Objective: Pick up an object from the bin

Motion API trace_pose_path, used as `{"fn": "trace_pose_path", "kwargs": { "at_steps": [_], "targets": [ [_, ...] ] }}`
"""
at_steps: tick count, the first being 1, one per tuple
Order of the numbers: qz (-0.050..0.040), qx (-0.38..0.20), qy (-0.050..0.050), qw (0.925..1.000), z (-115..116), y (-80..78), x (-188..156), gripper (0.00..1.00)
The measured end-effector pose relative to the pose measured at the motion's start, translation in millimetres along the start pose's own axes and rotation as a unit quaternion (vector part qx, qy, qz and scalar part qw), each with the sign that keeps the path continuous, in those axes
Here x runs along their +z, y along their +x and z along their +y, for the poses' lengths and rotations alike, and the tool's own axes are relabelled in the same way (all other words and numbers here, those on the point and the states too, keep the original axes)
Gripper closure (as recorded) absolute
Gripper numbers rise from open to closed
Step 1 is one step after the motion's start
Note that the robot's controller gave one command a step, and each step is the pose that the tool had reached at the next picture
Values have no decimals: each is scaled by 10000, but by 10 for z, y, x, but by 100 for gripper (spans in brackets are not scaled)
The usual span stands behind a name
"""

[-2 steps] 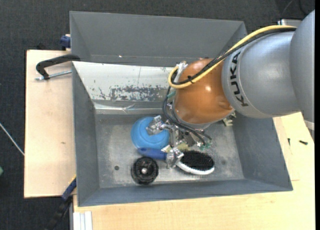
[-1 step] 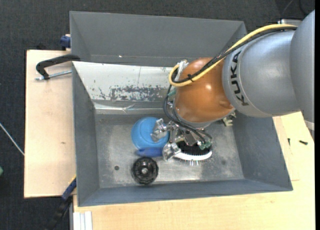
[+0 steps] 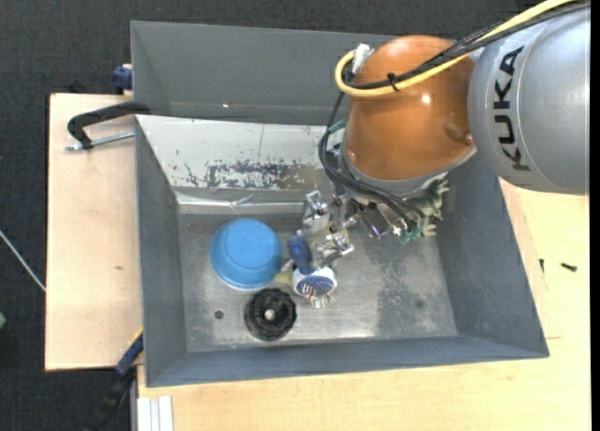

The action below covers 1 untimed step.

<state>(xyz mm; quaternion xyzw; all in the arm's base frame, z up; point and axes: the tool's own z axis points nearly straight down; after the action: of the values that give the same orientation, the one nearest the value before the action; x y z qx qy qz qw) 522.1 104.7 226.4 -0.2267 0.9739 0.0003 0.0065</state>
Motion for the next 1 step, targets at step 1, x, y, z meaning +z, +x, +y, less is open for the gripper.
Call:
{"fn": "trace_pose_path", "kwargs": {
  "at_steps": [1],
  "targets": [
    [11,-1089,-22,9941,-248,100,1085,100]
  ]
}}
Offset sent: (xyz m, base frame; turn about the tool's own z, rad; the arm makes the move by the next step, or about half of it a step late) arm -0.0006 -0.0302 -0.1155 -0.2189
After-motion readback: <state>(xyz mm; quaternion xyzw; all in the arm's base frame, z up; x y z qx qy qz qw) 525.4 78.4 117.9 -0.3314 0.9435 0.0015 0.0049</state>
